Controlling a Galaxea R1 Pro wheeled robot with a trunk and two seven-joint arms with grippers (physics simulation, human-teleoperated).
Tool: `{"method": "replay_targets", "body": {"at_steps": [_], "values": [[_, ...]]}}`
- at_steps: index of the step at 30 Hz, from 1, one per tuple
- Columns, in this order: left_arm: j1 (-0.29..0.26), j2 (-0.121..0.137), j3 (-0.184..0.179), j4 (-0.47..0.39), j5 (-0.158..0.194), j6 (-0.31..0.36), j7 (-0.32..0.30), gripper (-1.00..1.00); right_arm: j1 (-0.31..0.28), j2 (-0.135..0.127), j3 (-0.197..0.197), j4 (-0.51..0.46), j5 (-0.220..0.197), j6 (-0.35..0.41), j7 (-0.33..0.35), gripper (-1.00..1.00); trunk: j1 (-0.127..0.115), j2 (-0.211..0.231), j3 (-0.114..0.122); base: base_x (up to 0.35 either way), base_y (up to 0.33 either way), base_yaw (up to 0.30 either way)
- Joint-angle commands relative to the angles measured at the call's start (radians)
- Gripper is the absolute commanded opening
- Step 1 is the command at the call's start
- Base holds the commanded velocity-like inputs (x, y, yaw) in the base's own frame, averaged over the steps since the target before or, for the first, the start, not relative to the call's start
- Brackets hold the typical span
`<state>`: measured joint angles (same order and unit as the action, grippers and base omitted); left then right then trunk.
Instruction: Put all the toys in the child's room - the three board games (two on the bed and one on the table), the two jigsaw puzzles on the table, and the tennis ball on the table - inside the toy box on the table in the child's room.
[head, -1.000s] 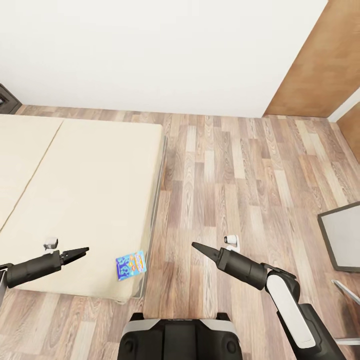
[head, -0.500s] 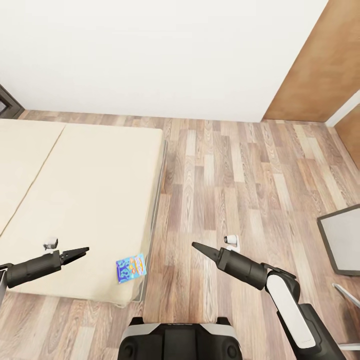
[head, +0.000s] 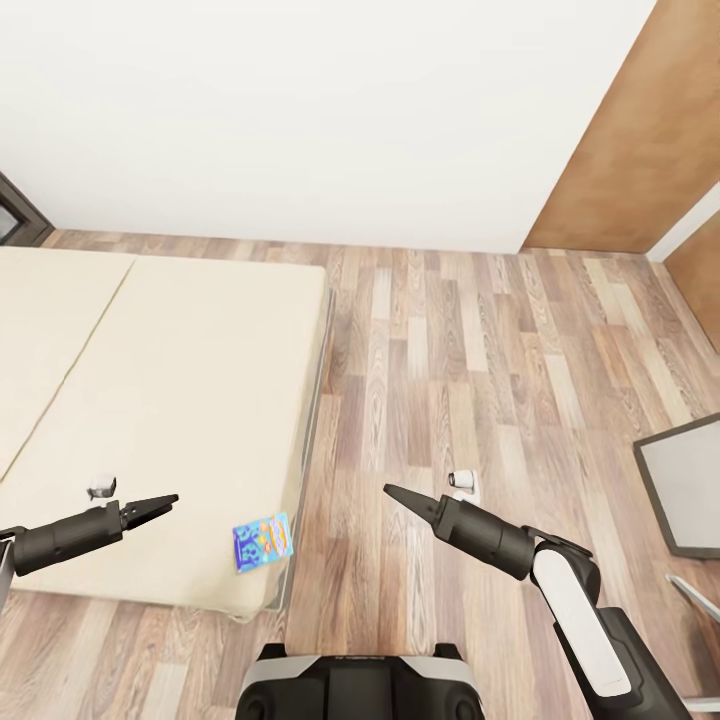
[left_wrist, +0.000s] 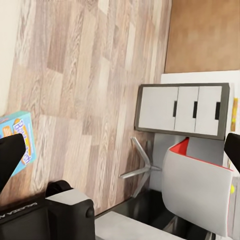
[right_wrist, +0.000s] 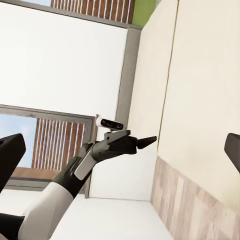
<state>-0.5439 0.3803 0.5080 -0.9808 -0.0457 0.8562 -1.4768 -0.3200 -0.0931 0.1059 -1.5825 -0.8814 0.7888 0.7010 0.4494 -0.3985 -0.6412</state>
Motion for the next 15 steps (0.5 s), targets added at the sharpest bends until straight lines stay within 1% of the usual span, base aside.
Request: {"method": "replay_targets", "body": {"at_steps": [1, 15], "values": [[-0.001, 0.0, 0.001, 0.0, -0.005, 0.011, -0.007, 1.0, -0.001, -0.001, 0.0, 0.0, -0.005, 0.006, -0.002, 1.0, 0.001, -0.001, 0.001, 0.0, 0.0, 0.0], [-0.001, -0.001, 0.001, 0.0, -0.005, 0.009, -0.005, 1.0, -0.001, -0.001, 0.0, 0.001, -0.005, 0.004, -0.005, 1.0, 0.001, -0.001, 0.024, 0.0, 0.0, 0.0]]}}
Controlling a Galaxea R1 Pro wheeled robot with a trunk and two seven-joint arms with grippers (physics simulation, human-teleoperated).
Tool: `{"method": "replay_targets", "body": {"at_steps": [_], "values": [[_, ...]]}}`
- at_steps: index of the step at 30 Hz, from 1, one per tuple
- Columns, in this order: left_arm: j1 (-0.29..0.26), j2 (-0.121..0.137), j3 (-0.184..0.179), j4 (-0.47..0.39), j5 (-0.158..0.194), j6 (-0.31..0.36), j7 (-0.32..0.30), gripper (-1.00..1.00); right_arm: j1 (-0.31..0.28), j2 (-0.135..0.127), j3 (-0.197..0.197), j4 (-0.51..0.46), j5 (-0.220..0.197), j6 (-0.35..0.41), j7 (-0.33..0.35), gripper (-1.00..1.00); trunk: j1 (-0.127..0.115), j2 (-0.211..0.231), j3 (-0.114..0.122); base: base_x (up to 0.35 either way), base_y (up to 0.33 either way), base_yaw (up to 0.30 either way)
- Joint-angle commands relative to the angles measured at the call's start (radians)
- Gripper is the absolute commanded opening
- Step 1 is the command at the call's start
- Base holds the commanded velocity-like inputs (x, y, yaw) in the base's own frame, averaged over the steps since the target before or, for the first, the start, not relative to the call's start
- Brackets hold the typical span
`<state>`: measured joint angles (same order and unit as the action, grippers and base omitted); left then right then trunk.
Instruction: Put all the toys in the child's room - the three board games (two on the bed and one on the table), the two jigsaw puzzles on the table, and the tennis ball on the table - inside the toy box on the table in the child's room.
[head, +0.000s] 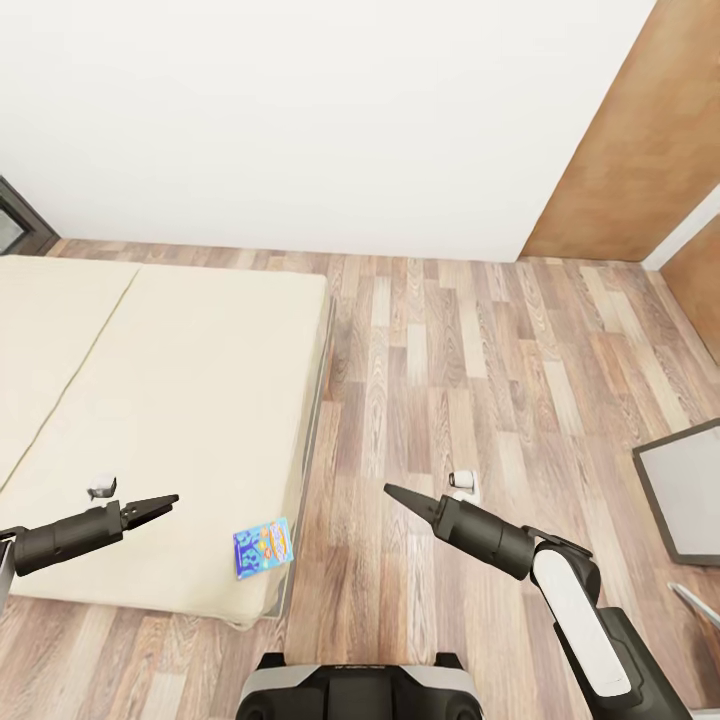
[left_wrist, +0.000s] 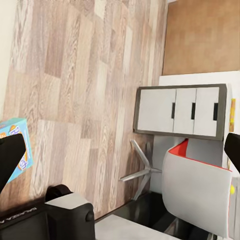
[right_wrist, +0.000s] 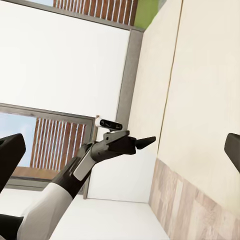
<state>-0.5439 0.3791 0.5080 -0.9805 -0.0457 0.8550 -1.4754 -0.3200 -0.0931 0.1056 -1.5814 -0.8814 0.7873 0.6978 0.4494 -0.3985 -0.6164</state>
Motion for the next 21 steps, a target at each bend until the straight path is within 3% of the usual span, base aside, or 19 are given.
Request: {"method": "replay_targets", "body": {"at_steps": [1, 21], "values": [[-0.001, 0.0, 0.001, 0.0, -0.005, 0.01, -0.007, 1.0, -0.001, -0.001, 0.0, 0.0, -0.005, 0.006, -0.001, 1.0, 0.001, -0.001, 0.001, 0.0, 0.0, 0.0], [-0.001, 0.0, 0.001, 0.0, -0.006, 0.009, -0.005, 1.0, -0.001, -0.001, -0.004, 0.013, -0.005, -0.008, -0.004, 1.0, 0.001, -0.001, 0.034, 0.0, 0.0, 0.0]]}}
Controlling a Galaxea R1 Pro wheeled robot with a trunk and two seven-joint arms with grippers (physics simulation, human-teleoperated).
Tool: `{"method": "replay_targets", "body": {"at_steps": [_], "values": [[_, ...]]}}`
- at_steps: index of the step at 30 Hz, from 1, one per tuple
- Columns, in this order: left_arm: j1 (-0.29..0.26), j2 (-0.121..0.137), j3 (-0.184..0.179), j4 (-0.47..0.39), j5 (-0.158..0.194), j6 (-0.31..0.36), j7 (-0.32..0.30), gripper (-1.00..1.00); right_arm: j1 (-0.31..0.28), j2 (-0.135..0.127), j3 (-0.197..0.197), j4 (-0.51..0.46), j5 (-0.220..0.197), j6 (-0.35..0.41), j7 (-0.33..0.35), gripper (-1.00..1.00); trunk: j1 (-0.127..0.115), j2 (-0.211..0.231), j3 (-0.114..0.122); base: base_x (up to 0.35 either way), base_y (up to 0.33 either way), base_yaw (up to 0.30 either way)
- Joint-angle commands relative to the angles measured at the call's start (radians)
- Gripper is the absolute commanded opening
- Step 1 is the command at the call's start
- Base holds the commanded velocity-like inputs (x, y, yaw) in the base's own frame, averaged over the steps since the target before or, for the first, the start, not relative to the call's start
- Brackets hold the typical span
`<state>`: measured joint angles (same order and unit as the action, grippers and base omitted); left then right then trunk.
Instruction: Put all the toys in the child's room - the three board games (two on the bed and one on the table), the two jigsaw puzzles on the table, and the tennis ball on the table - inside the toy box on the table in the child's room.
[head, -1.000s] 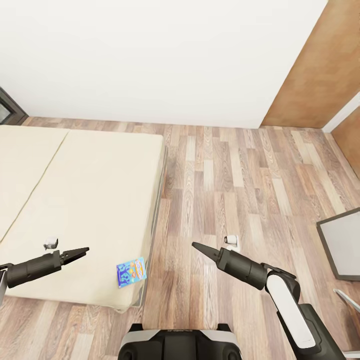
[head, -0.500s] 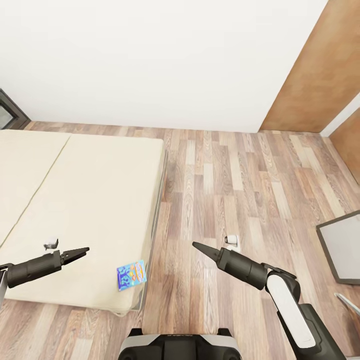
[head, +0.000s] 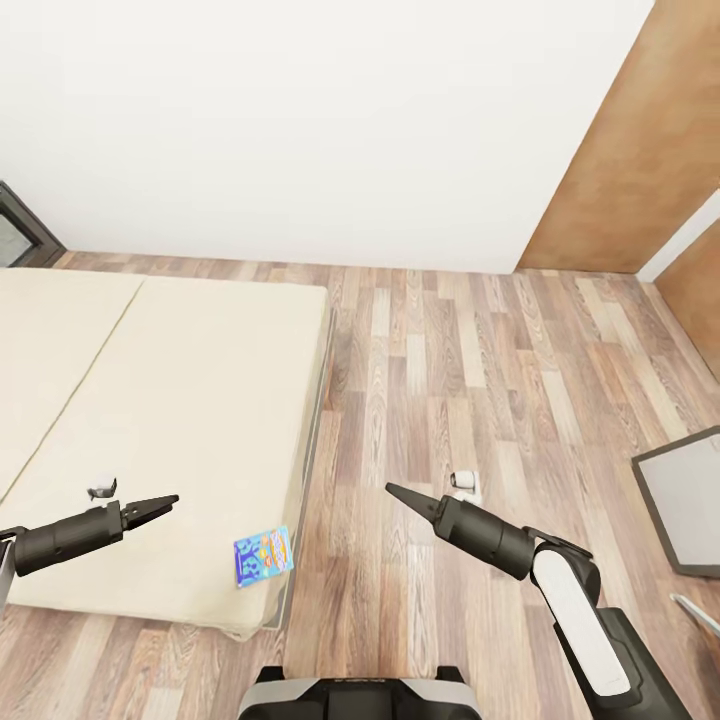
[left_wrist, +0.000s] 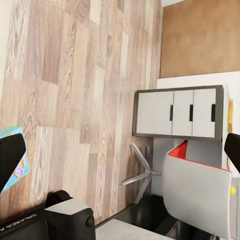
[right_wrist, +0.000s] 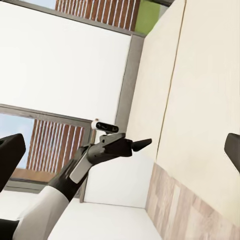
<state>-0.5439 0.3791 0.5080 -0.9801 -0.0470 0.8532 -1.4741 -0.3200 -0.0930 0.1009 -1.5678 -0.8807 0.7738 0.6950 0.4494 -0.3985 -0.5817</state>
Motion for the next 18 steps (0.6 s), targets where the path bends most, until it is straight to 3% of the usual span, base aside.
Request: {"method": "replay_targets", "body": {"at_steps": [1, 18], "values": [[-0.001, 0.0, 0.001, -0.001, -0.005, 0.011, -0.006, 1.0, -0.001, -0.001, 0.0, 0.0, -0.005, 0.0, -0.002, 1.0, 0.001, -0.001, 0.0, 0.0, 0.0, 0.0], [-0.001, -0.001, 0.001, 0.0, -0.005, 0.01, 0.012, 1.0, -0.001, -0.001, -0.001, 0.015, -0.006, -0.013, -0.003, 1.0, 0.001, -0.001, 0.029, 0.0, 0.0, 0.0]]}}
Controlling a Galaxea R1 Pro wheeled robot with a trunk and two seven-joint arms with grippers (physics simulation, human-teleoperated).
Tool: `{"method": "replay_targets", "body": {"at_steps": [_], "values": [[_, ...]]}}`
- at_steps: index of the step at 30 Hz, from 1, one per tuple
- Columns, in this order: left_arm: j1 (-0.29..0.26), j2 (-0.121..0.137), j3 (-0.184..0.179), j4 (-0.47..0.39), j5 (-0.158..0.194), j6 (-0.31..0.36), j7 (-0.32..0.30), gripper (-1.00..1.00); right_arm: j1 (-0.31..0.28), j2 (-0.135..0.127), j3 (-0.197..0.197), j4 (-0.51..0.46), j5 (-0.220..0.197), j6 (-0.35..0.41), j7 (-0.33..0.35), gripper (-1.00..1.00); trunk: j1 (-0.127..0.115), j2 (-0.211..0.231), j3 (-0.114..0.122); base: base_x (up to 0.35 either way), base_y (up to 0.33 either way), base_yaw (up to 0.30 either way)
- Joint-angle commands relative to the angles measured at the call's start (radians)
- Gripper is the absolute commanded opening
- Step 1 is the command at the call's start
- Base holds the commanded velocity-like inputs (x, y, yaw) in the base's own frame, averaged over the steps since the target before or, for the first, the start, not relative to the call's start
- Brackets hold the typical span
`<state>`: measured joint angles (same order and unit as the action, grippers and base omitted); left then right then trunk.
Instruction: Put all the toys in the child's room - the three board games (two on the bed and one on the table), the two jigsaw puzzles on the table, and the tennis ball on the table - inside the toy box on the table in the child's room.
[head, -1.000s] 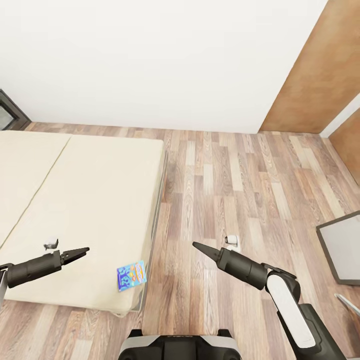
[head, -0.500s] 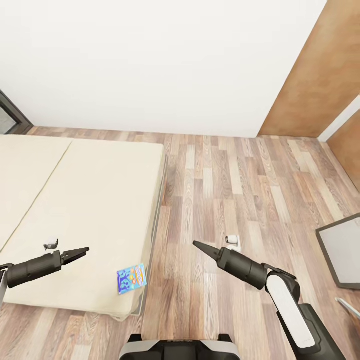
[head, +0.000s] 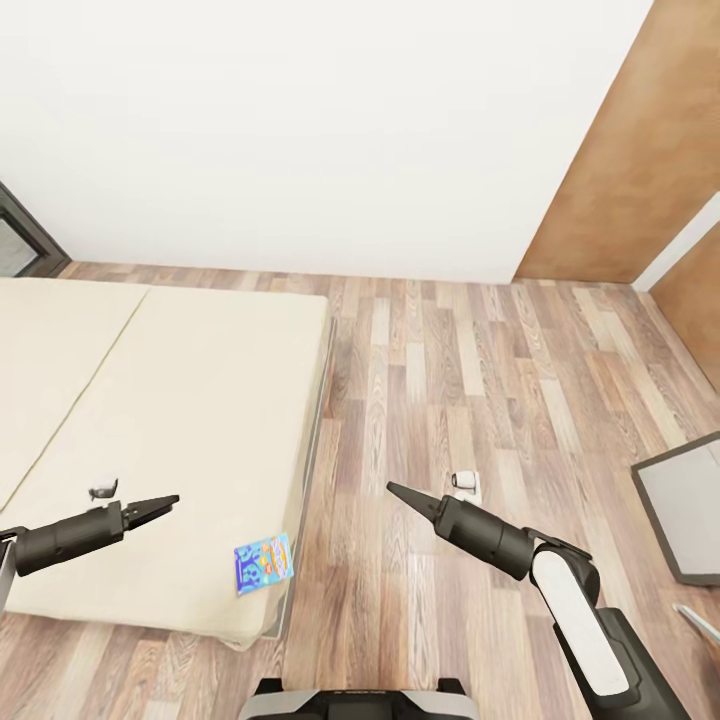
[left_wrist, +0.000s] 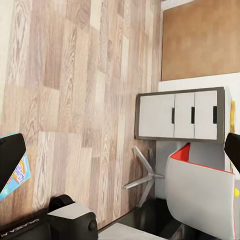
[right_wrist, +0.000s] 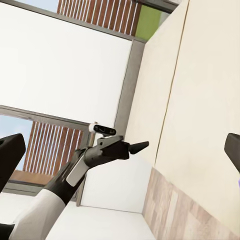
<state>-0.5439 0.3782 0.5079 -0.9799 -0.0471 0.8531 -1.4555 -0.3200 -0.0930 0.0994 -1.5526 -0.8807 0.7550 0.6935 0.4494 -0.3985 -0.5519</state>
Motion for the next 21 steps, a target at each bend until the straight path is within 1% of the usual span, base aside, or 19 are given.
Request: {"method": "replay_targets", "body": {"at_steps": [1, 5, 13, 16, 18, 21], "values": [[-0.001, 0.0, 0.002, 0.0, -0.005, 0.011, 0.003, 1.0, -0.001, -0.001, 0.0, 0.0, -0.006, 0.006, -0.002, 1.0, 0.001, -0.002, 0.0, 0.0, 0.0, 0.0], [-0.001, -0.001, 0.004, 0.0, -0.004, 0.011, 0.026, 1.0, -0.001, -0.001, 0.0, 0.0, -0.006, 0.006, -0.002, 1.0, 0.001, -0.002, 0.007, 0.0, 0.0, 0.0], [-0.001, -0.004, 0.004, 0.0, -0.004, 0.011, 0.033, 1.0, -0.001, -0.001, 0.0, 0.004, -0.004, 0.006, -0.003, 1.0, 0.001, -0.002, 0.02, 0.0, 0.0, 0.0], [-0.001, -0.004, 0.004, 0.0, -0.004, 0.011, 0.033, 1.0, -0.001, -0.001, 0.0, 0.013, 0.018, 0.006, -0.003, 1.0, 0.001, -0.002, 0.025, 0.0, 0.0, 0.0], [-0.001, -0.004, 0.004, 0.0, -0.004, 0.011, 0.033, 1.0, -0.001, 0.0, 0.0, 0.016, 0.042, 0.006, -0.002, 1.0, 0.001, -0.002, 0.028, 0.0, 0.0, 0.0], [-0.001, -0.004, 0.004, 0.0, -0.004, 0.011, 0.033, 1.0, -0.001, 0.001, 0.0, 0.018, 0.055, 0.006, -0.002, 1.0, 0.001, -0.002, 0.033, 0.0, 0.0, 0.0]]}}
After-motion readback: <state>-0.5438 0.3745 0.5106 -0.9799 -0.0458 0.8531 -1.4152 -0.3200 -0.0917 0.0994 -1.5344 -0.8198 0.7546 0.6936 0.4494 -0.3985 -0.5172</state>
